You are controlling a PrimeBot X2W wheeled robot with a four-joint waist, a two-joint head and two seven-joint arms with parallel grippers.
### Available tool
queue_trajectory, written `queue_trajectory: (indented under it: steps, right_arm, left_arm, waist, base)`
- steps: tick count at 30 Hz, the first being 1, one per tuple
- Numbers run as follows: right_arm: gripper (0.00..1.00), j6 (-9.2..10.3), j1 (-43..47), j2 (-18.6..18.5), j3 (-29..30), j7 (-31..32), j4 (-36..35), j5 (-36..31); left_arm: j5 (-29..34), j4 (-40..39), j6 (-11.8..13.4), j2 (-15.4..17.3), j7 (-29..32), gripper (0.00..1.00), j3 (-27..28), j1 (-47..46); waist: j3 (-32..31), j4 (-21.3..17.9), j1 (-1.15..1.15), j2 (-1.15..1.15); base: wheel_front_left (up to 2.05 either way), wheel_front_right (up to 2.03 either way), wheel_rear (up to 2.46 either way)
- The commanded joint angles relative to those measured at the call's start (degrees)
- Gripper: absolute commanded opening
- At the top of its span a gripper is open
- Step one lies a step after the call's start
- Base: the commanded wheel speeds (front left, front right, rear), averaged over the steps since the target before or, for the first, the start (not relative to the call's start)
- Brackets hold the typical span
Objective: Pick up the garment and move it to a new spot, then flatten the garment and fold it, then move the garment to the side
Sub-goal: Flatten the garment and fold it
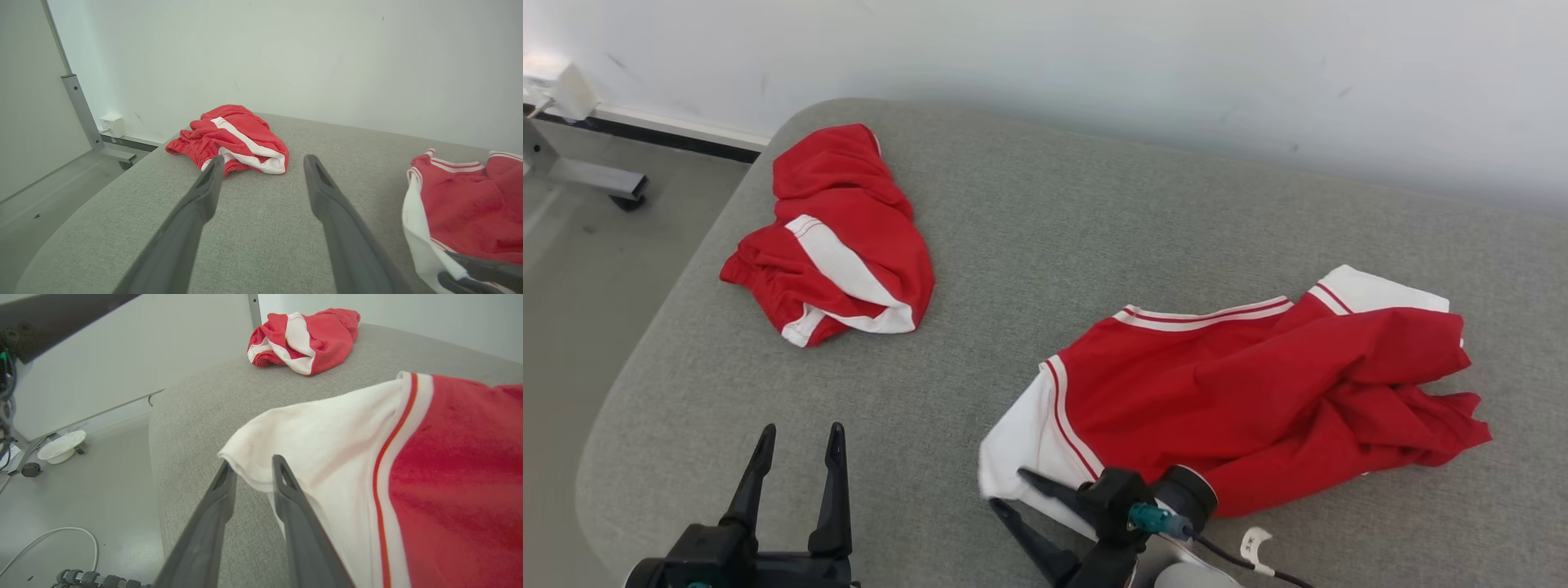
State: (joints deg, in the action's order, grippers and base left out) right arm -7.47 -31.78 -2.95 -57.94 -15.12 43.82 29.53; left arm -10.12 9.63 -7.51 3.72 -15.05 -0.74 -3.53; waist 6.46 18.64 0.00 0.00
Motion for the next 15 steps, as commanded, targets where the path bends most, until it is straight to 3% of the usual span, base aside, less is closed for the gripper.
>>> queue_trajectory:
  steps: [1, 7, 15]
  right_arm:
    - [1.00, -0.05, -0.7, 0.1, 0.1, -0.1, -0.2, 0.9]
    - [1.00, -0.05, -2.6, -0.3, 7.0, -0.1, -3.3, -0.6]
    - [1.00, -0.05, 2.5, -4.6, 22.1, 0.0, -12.2, -6.0]
  left_arm:
    - [-0.2, 0.1, 0.1, -0.2, -0.2, 1.00, 0.2, -0.3]
    - [0.3, -0.1, 0.1, 0.0, -0.2, 1.00, 0.6, -0.2]
    - [1.1, -0.9, 0.1, 0.1, -0.2, 1.00, 1.3, 1.2]
  waist:
    - [0.0, -0.8, 0.00, 0.00]
    - [-1.0, -3.8, 0.00, 0.00]
    - [-2.6, -8.5, 0.00, 0.00]
  base:
    - [0.00, 0.00, 0.00]
    - [0.00, 0.00, 0.00]
    - [0.00, 0.00, 0.00]
